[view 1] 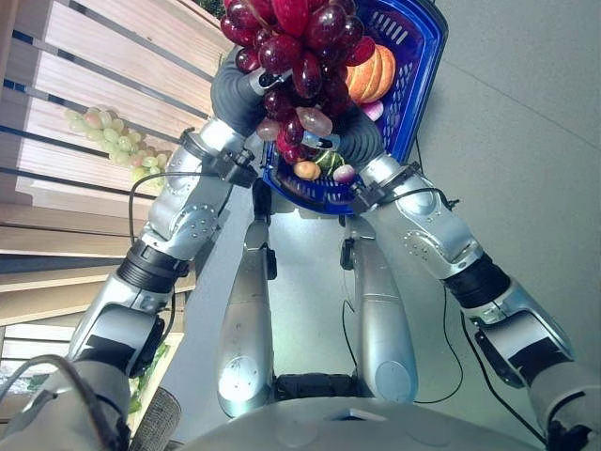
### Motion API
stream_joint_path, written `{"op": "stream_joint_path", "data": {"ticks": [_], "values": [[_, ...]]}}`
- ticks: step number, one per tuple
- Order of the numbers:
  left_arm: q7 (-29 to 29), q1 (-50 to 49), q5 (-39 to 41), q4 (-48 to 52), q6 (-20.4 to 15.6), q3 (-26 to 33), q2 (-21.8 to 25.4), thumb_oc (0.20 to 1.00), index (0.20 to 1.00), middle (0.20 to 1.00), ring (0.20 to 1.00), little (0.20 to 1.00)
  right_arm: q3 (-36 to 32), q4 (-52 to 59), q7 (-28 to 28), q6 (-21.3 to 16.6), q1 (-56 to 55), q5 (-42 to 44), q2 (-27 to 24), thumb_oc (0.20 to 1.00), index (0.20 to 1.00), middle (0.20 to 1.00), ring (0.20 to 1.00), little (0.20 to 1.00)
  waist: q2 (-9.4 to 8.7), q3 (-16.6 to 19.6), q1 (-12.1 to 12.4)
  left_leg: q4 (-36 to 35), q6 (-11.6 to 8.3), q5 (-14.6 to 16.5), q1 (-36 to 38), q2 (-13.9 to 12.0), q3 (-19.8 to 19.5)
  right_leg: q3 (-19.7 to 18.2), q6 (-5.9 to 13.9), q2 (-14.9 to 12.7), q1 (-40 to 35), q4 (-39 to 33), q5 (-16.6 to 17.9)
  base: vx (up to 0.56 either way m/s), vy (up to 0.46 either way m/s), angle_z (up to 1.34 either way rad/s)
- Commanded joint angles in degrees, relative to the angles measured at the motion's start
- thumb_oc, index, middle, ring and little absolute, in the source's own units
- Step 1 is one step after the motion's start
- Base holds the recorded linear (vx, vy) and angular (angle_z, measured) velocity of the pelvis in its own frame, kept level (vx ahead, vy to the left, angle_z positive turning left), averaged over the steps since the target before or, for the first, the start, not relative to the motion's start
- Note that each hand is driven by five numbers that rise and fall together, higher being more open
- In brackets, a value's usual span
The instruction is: Pick up fruits and vegetables into the basket
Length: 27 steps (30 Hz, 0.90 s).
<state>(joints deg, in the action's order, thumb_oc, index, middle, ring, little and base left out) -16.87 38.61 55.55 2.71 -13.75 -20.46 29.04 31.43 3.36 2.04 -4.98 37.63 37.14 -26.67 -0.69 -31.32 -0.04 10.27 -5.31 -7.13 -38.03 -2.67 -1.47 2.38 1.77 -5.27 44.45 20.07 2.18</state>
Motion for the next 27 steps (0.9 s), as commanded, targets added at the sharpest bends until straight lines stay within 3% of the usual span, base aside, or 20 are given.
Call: {"op": "stream_joint_path", "data": {"ticks": [1, 16, 23, 24, 25, 27], "values": [[-4.77, 3.74, 1.37, 12.01, -1.30, -5.45, -3.21, 0.200, 0.200, 0.200, 0.200, 0.200, 3.62, 4.32, 0.65, 0.07, 3.82, 1.79, 1.80, 0.200, 0.200, 0.200, 0.200, 0.200, 1.72, 1.53, -0.61, 0.36, 3.44, 3.47, 0.05, 4.68, 2.63, 5.49, 0.11, 2.64, -6.47, -4.13, -3.19, 0.00, 0.000, 0.00], [-3.37, 3.81, 1.39, 12.01, -0.33, -8.13, -3.19, 0.200, 0.200, 0.200, 0.200, 0.200, 5.02, 4.27, 1.13, -0.94, 4.84, 4.05, 1.35, 0.200, 0.200, 0.200, 0.200, 0.200, 1.74, 1.53, -0.54, 0.17, 3.68, 3.28, 0.07, 5.01, 2.46, 5.77, 0.18, 2.53, -6.68, -4.82, -2.65, 0.00, 0.000, 0.00], [3.92, 3.73, -5.76, 11.67, -1.27, -8.15, -2.45, 0.200, 0.200, 0.200, 0.200, 0.200, 5.34, 4.51, 1.55, -0.67, 4.82, 4.28, 1.30, 0.200, 0.200, 0.200, 0.200, 0.200, 1.82, 1.53, -0.39, 0.18, 3.73, 3.15, -0.12, 5.11, 2.36, 5.83, 0.19, 2.54, -6.53, -4.88, -2.53, 0.00, 0.000, 0.00], [8.20, 3.71, -9.06, 11.45, -2.06, -7.99, -1.79, 0.624, 0.624, 0.624, 0.624, 0.624, 5.34, 4.49, 1.76, -0.57, 4.61, 5.12, 1.12, 0.200, 0.200, 0.200, 0.200, 0.200, 1.91, 1.53, -0.26, 0.08, 3.73, 3.10, -0.06, 5.11, 2.37, 5.98, 0.19, 2.47, -6.60, -4.95, -2.53, 0.00, 0.000, 0.00], [8.88, 3.67, -9.63, 11.37, -2.09, -7.93, -1.66, 1.000, 1.000, 1.000, 1.000, 1.000, 5.31, 4.48, 1.89, -0.58, 4.58, 5.33, 1.09, 0.200, 0.200, 0.200, 0.200, 0.200, 1.92, 1.53, -0.23, 0.10, 3.73, 3.10, -0.06, 5.13, 2.34, 5.99, 0.19, 2.46, -6.63, -4.96, -2.54, 0.00, 0.000, 0.00], [12.91, 3.30, -14.38, 10.79, -3.07, -7.51, -0.66, 1.000, 1.000, 1.000, 1.000, 1.000, 5.16, 4.48, 2.08, -1.08, 4.28, 6.07, 0.82, 0.200, 0.200, 0.200, 0.200, 0.200, 2.02, 1.53, -0.03, 0.04, 3.79, 3.11, 0.04, 5.29, 2.05, 6.06, 0.24, 2.49, -6.73, -4.94, -2.64, 0.00, 0.000, 0.00]]}}
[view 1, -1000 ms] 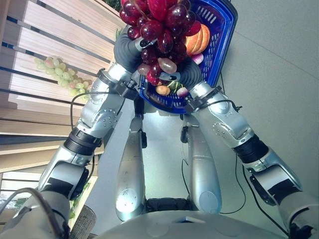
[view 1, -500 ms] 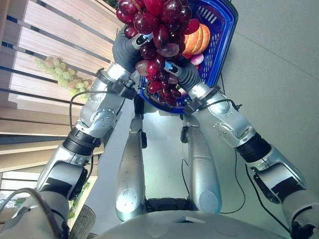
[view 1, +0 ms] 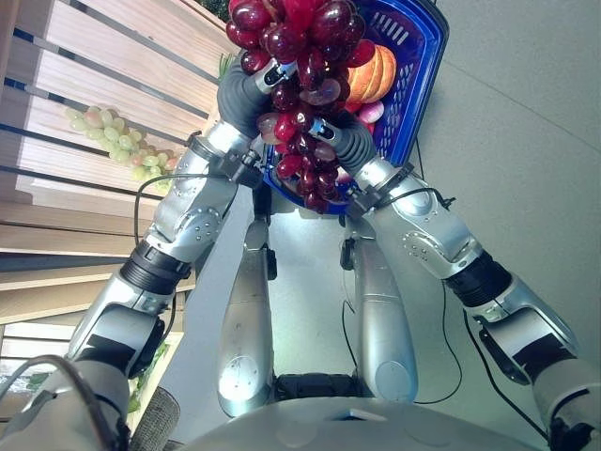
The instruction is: Pick up fruits and vegetables into the basket
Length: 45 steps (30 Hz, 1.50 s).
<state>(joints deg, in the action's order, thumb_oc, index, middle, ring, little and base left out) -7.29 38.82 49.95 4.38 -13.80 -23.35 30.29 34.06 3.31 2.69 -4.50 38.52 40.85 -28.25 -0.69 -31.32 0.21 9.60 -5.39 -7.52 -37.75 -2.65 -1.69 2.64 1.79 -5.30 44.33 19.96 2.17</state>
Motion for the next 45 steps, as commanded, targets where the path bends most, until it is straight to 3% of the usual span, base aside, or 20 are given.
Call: {"op": "stream_joint_path", "data": {"ticks": [1, 3, 5, 10, 14, 19, 24, 34, 40, 45], "values": [[3.97, 3.03, -9.55, 9.08, -3.26, -4.51, -1.75, 1.000, 1.000, 1.000, 1.000, 1.000, 2.46, 4.53, 1.50, -1.58, 3.34, 2.42, 2.34, 0.200, 0.200, 0.200, 0.200, 0.200, 2.02, 1.53, -0.25, 0.69, 3.89, 3.49, -0.24, 5.29, 2.22, 5.81, 0.21, 2.52, -6.62, -4.84, -2.64, 0.00, 0.000, 0.00], [11.87, 1.70, -14.96, 9.27, -6.65, -2.65, -0.83, 1.000, 1.000, 1.000, 1.000, 1.000, 1.77, 5.07, 2.20, -1.64, 2.47, 3.44, 1.72, 0.200, 0.200, 0.200, 0.200, 0.200, 2.12, 1.53, 0.08, 0.58, 3.92, 3.37, -0.23, 5.40, 1.95, 5.91, 0.22, 2.52, -6.73, -4.90, -2.73, 0.00, 0.000, 0.00], [16.14, 1.14, -18.75, 9.01, -8.32, -1.57, -0.37, 1.000, 1.000, 1.000, 1.000, 1.000, 1.48, 5.02, 2.73, -1.84, 1.96, 4.03, 1.61, 0.200, 0.200, 0.200, 0.200, 0.200, 2.15, 1.53, 0.27, 0.48, 3.97, 3.42, -0.05, 5.47, 1.80, 6.07, 0.19, 2.47, -6.96, -4.94, -2.89, 0.00, 0.000, 0.00], [26.77, -0.71, -25.52, 8.28, -9.21, 3.15, -0.29, 1.000, 1.000, 1.000, 1.000, 1.000, 0.51, 4.20, 3.79, -2.56, 0.76, 3.88, 2.51, 0.200, 0.200, 0.200, 0.200, 0.200, 1.97, 1.53, 1.08, 0.97, 3.92, 3.55, -0.33, 5.85, 0.96, 6.58, 0.06, 2.42, -6.99, -4.49, -3.35, 0.00, -0.030, 0.01], [34.29, -1.34, -32.41, 7.68, -6.05, 6.54, -0.79, 1.000, 1.000, 1.000, 1.000, 1.000, -0.42, 4.29, 3.93, -1.98, 0.46, 3.51, 3.92, 0.200, 0.200, 0.200, 0.200, 0.200, 1.74, 1.53, 1.58, 1.22, 3.73, 3.58, -0.70, 5.98, 0.55, 6.94, -0.05, 2.50, -6.85, -4.15, -3.77, 0.00, -0.020, 0.04], [39.39, -0.88, -36.51, 5.51, -3.88, 8.15, -1.19, 1.000, 1.000, 1.000, 1.000, 1.000, -1.19, 3.51, 3.49, -2.57, 0.22, 4.09, 5.15, 0.200, 0.200, 0.200, 0.200, 0.200, 1.63, 1.53, 1.61, 1.42, 3.53, 3.67, -0.83, 5.97, 0.60, 7.04, -0.02, 2.66, -6.67, -3.72, -4.08, 0.01, -0.006, 0.04], [43.46, 0.39, -41.17, 1.60, -0.37, 9.15, -0.80, 1.000, 1.000, 1.000, 1.000, 1.000, -2.22, 2.16, 1.55, -4.21, 0.27, 4.77, 5.52, 0.200, 0.200, 0.200, 0.200, 0.200, 1.54, 1.53, 1.43, 1.84, 3.23, 3.82, -0.88, 5.86, 0.90, 7.03, 0.06, 2.76, -6.58, -3.07, -4.47, 0.00, 0.000, 0.00], [40.51, 0.07, -36.36, -7.73, 2.36, 10.44, -0.34, 1.000, 1.000, 1.000, 1.000, 1.000, -5.02, -0.92, -1.38, -7.44, -0.74, 4.21, 5.18, 0.200, 0.200, 0.200, 0.200, 0.200, 2.06, 1.53, 0.78, 1.97, 2.77, 3.73, -0.89, 5.46, 1.77, 6.59, 0.30, 2.83, -6.04, -2.33, -4.74, 0.01, 0.020, 0.00], [42.50, 1.01, -42.91, -15.29, 1.83, 9.93, 1.23, 1.000, 1.000, 1.000, 1.000, 1.000, -6.87, -7.54, -4.79, -8.13, -1.05, 1.77, 4.65, 0.200, 0.200, 0.200, 0.200, 0.200, 2.64, 1.53, 0.48, 2.47, 2.53, 3.88, -1.04, 5.40, 2.10, 6.45, 0.33, 2.62, -5.51, -1.59, -5.00, 0.01, 0.035, -0.01], [46.26, 3.54, -50.12, -24.77, 4.06, 7.90, 4.31, 1.000, 1.000, 1.000, 1.000, 1.000, -6.98, -15.85, -9.61, -6.16, 0.31, -1.04, 2.39, 0.200, 0.200, 0.200, 0.200, 0.200, 3.11, 1.53, 0.27, 2.92, 2.16, 3.99, -1.05, 5.23, 2.40, 6.39, 0.36, 2.34, -5.27, -1.15, -5.14, 0.00, 0.040, -0.03]]}}
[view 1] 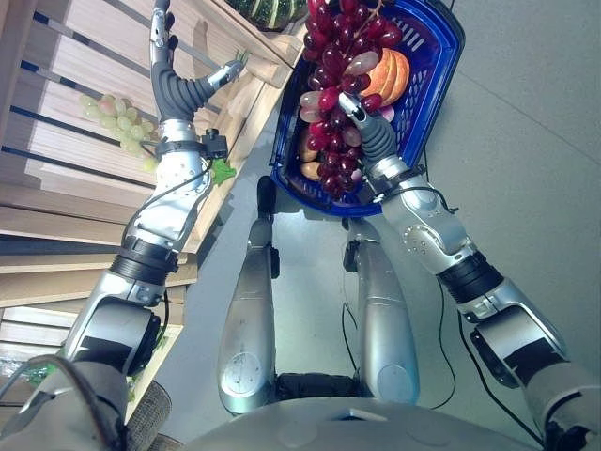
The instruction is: Pick up fruits and vegetables into the basket
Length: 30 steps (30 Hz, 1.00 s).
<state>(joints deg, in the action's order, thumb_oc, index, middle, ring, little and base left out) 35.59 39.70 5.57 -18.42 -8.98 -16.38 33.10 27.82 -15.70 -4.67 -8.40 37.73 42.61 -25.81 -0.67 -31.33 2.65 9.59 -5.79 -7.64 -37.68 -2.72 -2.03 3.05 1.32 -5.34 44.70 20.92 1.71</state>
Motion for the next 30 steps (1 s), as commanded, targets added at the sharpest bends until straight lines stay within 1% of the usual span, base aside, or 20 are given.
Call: {"op": "stream_joint_path", "data": {"ticks": [1, 3, 5, 7, 10, 11, 13, 17, 18, 20, 22, 23, 24, 27, 28, 29, 30], "values": [[4.89, 3.60, -6.81, -5.38, 0.28, 0.12, 2.77, 1.000, 1.000, 1.000, 1.000, 1.000, -0.45, -0.35, -3.59, -0.89, 2.12, -3.53, -1.57, 0.200, 0.200, 0.200, 0.200, 0.200, 3.38, 1.53, -2.22, 2.98, 2.45, 4.02, -1.20, 5.23, 2.88, 5.94, 0.76, 2.30, -5.50, -2.07, -4.67, 0.00, 0.056, -0.05], [5.60, 4.54, -7.96, -9.83, 0.98, -1.17, 4.53, 1.000, 1.000, 1.000, 1.000, 1.000, 0.28, -4.88, -4.64, -0.68, 3.46, -5.24, -3.42, 0.200, 0.200, 0.200, 0.200, 0.200, 3.69, 1.53, -2.21, 3.26, 2.24, 4.09, -1.26, 5.19, 2.96, 5.95, 0.76, 2.14, -5.34, -1.81, -4.76, 0.01, 0.061, -0.03], [5.74, 5.30, -9.43, -12.16, 1.55, -1.82, 5.05, 1.000, 1.000, 1.000, 1.000, 1.000, 0.76, -7.31, -5.28, -0.16, 4.52, -6.66, -3.92, 0.200, 0.200, 0.200, 0.200, 0.200, 3.87, 1.53, -2.11, 3.39, 2.17, 4.11, -1.31, 5.18, 3.00, 6.04, 0.73, 2.04, -5.28, -1.72, -4.81, 0.00, 0.046, -0.01], [5.48, 7.71, -12.78, -17.31, 3.26, -4.62, 6.22, 1.000, 1.000, 1.000, 1.000, 1.000, 2.34, -13.31, -6.51, 1.25, 8.04, -8.50, -4.75, 0.200, 0.200, 0.200, 0.200, 0.200, 4.43, 1.53, -1.90, 3.31, 2.04, 4.01, -1.46, 5.05, 3.24, 6.14, 0.64, 1.85, -4.90, -1.61, -4.80, -0.01, 0.057, -0.02], [4.62, 9.68, -15.87, -20.46, 4.50, -6.73, 6.92, 1.000, 1.000, 1.000, 1.000, 1.000, 3.49, -17.34, -6.53, 2.23, 10.75, -8.69, -5.02, 0.200, 0.200, 0.200, 0.200, 0.200, 4.84, 1.53, -1.66, 3.33, 1.99, 3.90, -1.69, 5.04, 3.39, 6.25, 0.60, 1.72, -4.56, -1.55, -4.75, -0.01, 0.024, -0.01], [3.69, 12.00, -19.06, -24.20, 6.16, -9.71, 7.46, 1.000, 1.000, 1.000, 1.000, 1.000, 4.61, -21.83, -6.62, 3.49, 14.09, -9.45, -4.69, 0.200, 0.200, 0.200, 0.200, 0.200, 5.39, 1.53, -1.47, 3.61, 1.90, 3.80, -1.98, 5.14, 3.43, 6.29, 0.56, 1.57, -4.18, -1.31, -4.70, -0.01, 0.049, -0.02], [2.20, 13.71, -22.33, -27.32, 7.36, -11.97, 7.50, 1.000, 1.000, 1.000, 1.000, 1.000, 5.03, -26.06, -6.16, 4.05, 16.70, -9.88, -4.21, 0.200, 0.200, 0.200, 0.200, 0.200, 5.85, 1.53, -1.30, 3.69, 1.90, 3.74, -2.00, 5.29, 3.35, 6.32, 0.49, 1.49, -4.08, -1.19, -4.77, 0.00, 0.050, -0.02], [0.11, 15.48, -24.56, -31.38, 7.59, -14.81, 7.67, 1.000, 1.000, 1.000, 1.000, 1.000, 5.33, -31.97, -5.12, 5.80, 20.51, -11.35, -3.41, 0.200, 0.200, 0.200, 0.200, 0.200, 6.78, 1.53, -1.02, 3.81, 1.90, 3.58, -2.05, 5.37, 3.55, 6.34, 0.40, 1.36, -3.82, -0.87, -4.86, 0.00, 0.046, -0.03], [-0.66, 15.85, -24.51, -32.92, 7.16, -15.41, 7.54, 1.000, 1.000, 1.000, 1.000, 1.000, 5.47, -33.94, -4.73, 6.15, 21.92, -11.91, -3.11, 0.200, 0.200, 0.200, 0.200, 0.200, 7.20, 1.53, -0.94, 3.87, 1.94, 3.56, -2.10, 5.47, 3.63, 6.33, 0.31, 1.33, -3.60, -0.67, -4.96, 0.00, 0.054, -0.01], [-2.24, 16.30, -26.57, -34.82, 7.58, -16.67, 7.67, 1.000, 1.000, 1.000, 1.000, 1.000, 5.47, -36.32, -4.33, 6.82, 23.27, -12.48, -2.71, 0.200, 0.200, 0.200, 0.200, 0.200, 7.73, 1.53, -0.79, 4.00, 1.93, 3.46, -2.19, 5.61, 3.76, 6.44, 0.23, 1.19, -3.39, -0.48, -5.01, 0.00, 0.055, 0.01], [-2.33, 16.31, -26.85, -35.81, 7.37, -17.20, 7.53, 1.000, 1.000, 1.000, 1.000, 1.000, 5.56, -37.41, -4.24, 7.52, 23.88, -13.12, -2.30, 0.200, 0.200, 0.200, 0.200, 0.200, 8.00, 1.53, -0.70, 3.99, 1.92, 3.35, -2.21, 5.66, 3.78, 6.46, 0.18, 1.19, -3.34, -0.43, -5.00, 0.01, 0.040, 0.01], [-2.81, 16.26, -28.08, -36.86, 7.75, -17.57, 7.34, 1.000, 1.000, 1.000, 1.000, 1.000, 5.63, -38.46, -4.27, 8.38, 24.56, -14.10, -1.84, 0.504, 0.504, 0.504, 0.504, 0.504, 8.38, 1.53, -0.65, 4.00, 1.94, 3.28, -2.29, 5.73, 3.88, 6.42, 0.15, 1.16, -3.19, -0.37, -5.05, 0.01, 0.046, 0.04], [-2.85, 16.19, -27.96, -37.28, 7.75, -17.75, 7.36, 1.000, 1.000, 1.000, 1.000, 1.000, 5.80, -38.75, -3.84, 8.79, 24.71, -14.35, -1.71, 1.000, 1.000, 1.000, 1.000, 1.000, 8.55, 1.53, -0.67, 3.96, 1.92, 3.26, -2.30, 5.73, 3.98, 6.37, 0.13, 1.15, -3.11, -0.36, -5.07, 0.01, 0.056, 0.05], [-4.33, 15.89, -29.05, -38.86, 8.19, -18.40, 7.39, 1.000, 1.000, 1.000, 1.000, 1.000, 5.97, -39.82, -3.69, 9.27, 25.13, -15.15, -1.25, 1.000, 1.000, 1.000, 1.000, 1.000, 9.06, 1.53, -0.64, 4.05, 1.91, 3.19, -2.23, 5.85, 4.18, 6.30, 0.02, 1.05, -3.05, -0.19, -5.15, 0.02, 0.043, 0.02], [-4.66, 15.81, -29.19, -38.99, 8.37, -18.54, 7.44, 0.928, 0.928, 0.928, 0.928, 0.928, 5.94, -39.85, -3.69, 9.41, 25.21, -15.25, -1.25, 1.000, 1.000, 1.000, 1.000, 1.000, 9.13, 1.53, -0.65, 4.05, 1.94, 3.18, -2.25, 5.85, 4.19, 6.26, 0.01, 1.06, -2.98, -0.13, -5.16, 0.00, 0.000, 0.00], [-5.26, 15.70, -29.52, -39.19, 8.84, -18.78, 7.50, 0.755, 0.755, 0.755, 0.755, 0.755, 5.91, -39.87, -3.80, 9.61, 25.32, -15.27, -1.23, 1.000, 1.000, 1.000, 1.000, 1.000, 9.22, 1.53, -0.65, 4.05, 1.98, 3.18, -2.29, 5.84, 4.22, 6.19, 0.00, 1.08, -2.86, -0.07, -5.18, 0.00, 0.000, 0.00], [-6.08, 15.53, -29.99, -39.58, 9.24, -19.20, 7.51, 0.762, 0.762, 0.762, 0.762, 0.762, 5.92, -39.75, -4.05, 9.95, 25.38, -15.29, -1.18, 1.000, 1.000, 1.000, 1.000, 1.000, 9.32, 1.53, -0.71, 3.98, 1.99, 3.15, -2.32, 5.81, 4.30, 6.11, -0.01, 1.10, -2.74, -0.07, -5.17, 0.01, 0.034, -0.02]]}}
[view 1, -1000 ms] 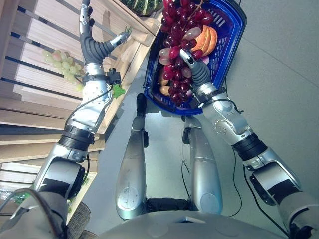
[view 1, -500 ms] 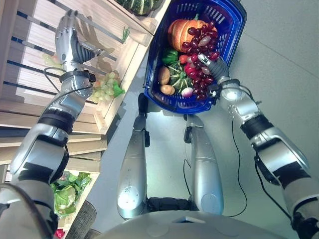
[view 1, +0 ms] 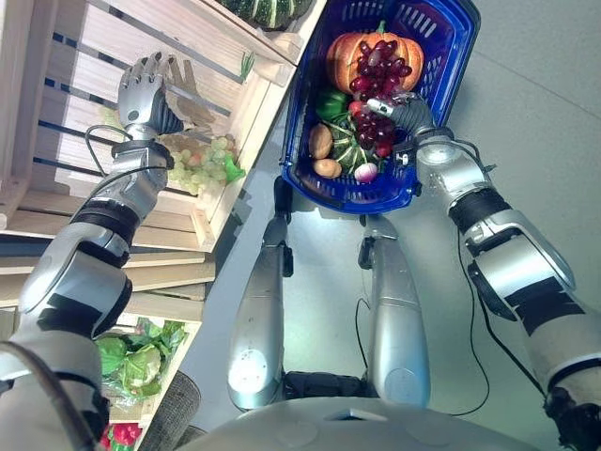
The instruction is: Pick up fruits and vegetables into the basket
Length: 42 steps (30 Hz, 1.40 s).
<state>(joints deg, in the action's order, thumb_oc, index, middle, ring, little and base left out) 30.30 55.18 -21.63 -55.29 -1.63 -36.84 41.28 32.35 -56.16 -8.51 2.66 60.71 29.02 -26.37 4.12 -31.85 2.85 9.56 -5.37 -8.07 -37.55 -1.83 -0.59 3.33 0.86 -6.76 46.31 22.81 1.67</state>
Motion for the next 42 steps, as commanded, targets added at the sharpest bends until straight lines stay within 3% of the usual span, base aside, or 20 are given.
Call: {"op": "stream_joint_path", "data": {"ticks": [1, 2, 4, 15, 30, 40, 42], "values": [[-1.57, -0.15, -3.13, -2.99, 1.93, 0.99, -0.72, 0.762, 0.762, 0.762, 0.762, 0.762, 1.36, 0.82, -0.41, -0.89, 2.29, -1.89, -0.59, 1.000, 1.000, 1.000, 1.000, 1.000, 4.57, 2.06, -0.95, 3.96, 1.54, 3.58, -2.40, 4.92, 2.91, 5.78, 0.45, 2.53, -4.36, -1.99, -5.13, 0.01, 0.040, -0.04], [-2.94, -0.48, -3.12, -3.44, 1.80, 0.58, -0.59, 0.953, 0.953, 0.953, 0.953, 0.953, 1.28, 0.83, -0.49, -0.89, 2.00, -2.11, -0.63, 1.000, 1.000, 1.000, 1.000, 1.000, 4.65, 2.06, -1.01, 3.91, 1.60, 3.56, -2.31, 4.92, 2.96, 5.72, 0.45, 2.55, -4.41, -1.99, -5.11, 0.01, 0.035, -0.03], [-4.86, -1.52, -3.22, -4.59, 0.14, -0.40, -0.80, 1.000, 1.000, 1.000, 1.000, 1.000, 1.17, 0.93, -0.76, -0.49, 1.60, -2.45, -0.60, 1.000, 1.000, 1.000, 1.000, 1.000, 4.84, 2.06, -1.19, 3.98, 1.67, 3.55, -2.36, 4.82, 3.22, 5.60, 0.44, 2.57, -4.28, -1.87, -5.07, 0.02, 0.050, -0.02], [-8.22, -3.81, -4.15, -7.24, -4.52, -4.15, -2.51, 1.000, 1.000, 1.000, 1.000, 1.000, 0.90, 0.36, -0.33, -0.19, 1.01, -3.50, -0.93, 1.000, 1.000, 1.000, 1.000, 1.000, 5.16, 2.06, -2.00, 3.90, 1.80, 3.47, -2.25, 4.50, 4.03, 4.95, 0.33, 2.84, -4.11, -1.97, -4.85, 0.02, 0.026, -0.02], [-10.30, -5.90, -13.81, -9.21, -4.79, -8.79, -3.69, 1.000, 1.000, 1.000, 1.000, 1.000, 2.10, 0.83, -0.81, 0.68, 1.87, -3.26, -0.51, 1.000, 1.000, 1.000, 1.000, 1.000, 5.33, 2.06, -2.30, 3.76, 1.89, 3.31, -2.52, 4.28, 4.32, 4.46, 0.17, 3.19, -3.70, -1.95, -4.68, 0.00, 0.003, -0.01], [-13.70, -5.67, -21.43, -12.33, 0.41, -12.71, -5.30, 1.000, 1.000, 1.000, 1.000, 1.000, 3.41, 1.29, -1.16, 0.43, 3.22, -2.62, 0.41, 1.000, 1.000, 1.000, 1.000, 1.000, 4.62, 2.06, -2.67, 3.76, 2.00, 3.29, -3.31, 3.89, 4.59, 4.41, 0.20, 3.43, -3.14, -2.21, -4.39, 0.00, 0.000, 0.00], [-12.41, -5.75, -22.86, -13.33, 3.32, -12.96, -5.68, 1.000, 1.000, 1.000, 1.000, 1.000, 3.70, 1.69, -1.52, 0.41, 3.46, -3.07, 0.83, 1.000, 1.000, 1.000, 1.000, 1.000, 4.32, 2.06, -2.77, 3.77, 1.93, 3.19, -3.62, 3.78, 4.56, 4.32, 0.20, 3.56, -2.92, -2.29, -4.26, 0.00, 0.000, 0.00]]}}
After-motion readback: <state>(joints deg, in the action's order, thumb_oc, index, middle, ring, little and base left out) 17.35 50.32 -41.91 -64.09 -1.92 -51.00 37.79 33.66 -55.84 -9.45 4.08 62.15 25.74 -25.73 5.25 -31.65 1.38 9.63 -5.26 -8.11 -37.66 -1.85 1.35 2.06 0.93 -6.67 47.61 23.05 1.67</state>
